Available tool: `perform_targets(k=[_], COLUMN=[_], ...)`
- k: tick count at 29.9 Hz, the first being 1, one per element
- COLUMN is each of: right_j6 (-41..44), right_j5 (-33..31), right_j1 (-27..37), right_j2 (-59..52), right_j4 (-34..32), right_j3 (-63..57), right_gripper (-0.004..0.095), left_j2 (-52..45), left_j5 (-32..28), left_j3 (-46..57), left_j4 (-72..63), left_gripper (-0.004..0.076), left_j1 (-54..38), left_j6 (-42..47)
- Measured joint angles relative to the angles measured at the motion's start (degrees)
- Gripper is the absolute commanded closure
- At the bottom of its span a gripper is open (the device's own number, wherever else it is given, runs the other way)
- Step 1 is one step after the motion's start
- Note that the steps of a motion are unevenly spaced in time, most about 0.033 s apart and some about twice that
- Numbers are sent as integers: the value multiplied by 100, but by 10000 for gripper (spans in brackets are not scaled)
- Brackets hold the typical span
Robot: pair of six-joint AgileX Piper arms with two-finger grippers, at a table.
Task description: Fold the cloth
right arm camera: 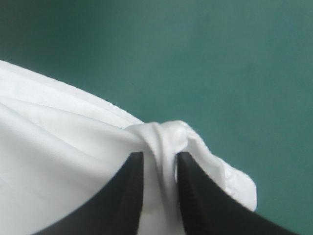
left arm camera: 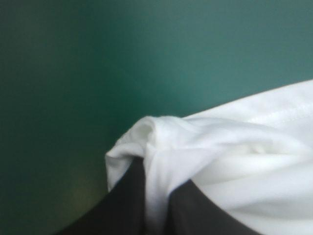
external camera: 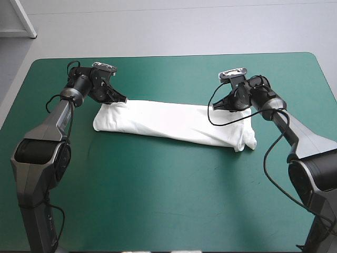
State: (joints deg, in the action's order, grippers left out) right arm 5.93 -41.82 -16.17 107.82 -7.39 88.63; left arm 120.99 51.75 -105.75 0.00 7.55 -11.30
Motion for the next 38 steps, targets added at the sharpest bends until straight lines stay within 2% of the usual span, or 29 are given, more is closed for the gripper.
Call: perform_targets(k=[3, 5, 6, 8, 12, 15, 18, 21, 22, 27, 30, 38], right_j6=[6, 33, 48, 80, 119, 119, 139, 139, 139, 65, -86, -955], right_j5=[74, 78, 73, 66, -3, -92, -308, -584, -665, -886, -937, -663], right_j1=[0, 0, 0, 0, 0, 0, 0, 37, 69, 371, 712, 1700], right_j2=[0, -8, -32, -103, -476, -877, -1275, -1610, -1704, -2149, -2411, -2971], right_j4=[30, 41, 46, 47, 65, 65, -12, -65, -65, -17, 155, 1485], right_j3=[0, 0, 0, 0, 0, 0, 3, 18, 18, -113, -438, -1878], right_gripper=[208, 194, 197, 211, 212, 212, 212, 217, 223, 235, 235, 236], left_j2=[0, 0, 0, 0, 36, 43, 43, 43, 43, -106, -166, 22], left_j5=[-121, -159, -164, -140, 112, 570, 1128, 1719, 1826, 1961, 1963, 1967], left_j3=[-4, -6, -6, -31, -367, -924, -1729, -2461, -2684, -3103, -3117, -3126], left_j4=[0, 0, 33, 105, 388, 546, 595, 528, 454, -472, -1062, -1194], left_gripper=[263, 113, 68, 21, 26, 61, 157, 307, 381, 689, 705, 705], left_j1=[0, 0, 0, 0, 0, 0, 0, 0, 0, 0, 82, 1083], left_j6=[11, 75, 142, 206, 288, 333, 366, 366, 366, 130, -19, -212])
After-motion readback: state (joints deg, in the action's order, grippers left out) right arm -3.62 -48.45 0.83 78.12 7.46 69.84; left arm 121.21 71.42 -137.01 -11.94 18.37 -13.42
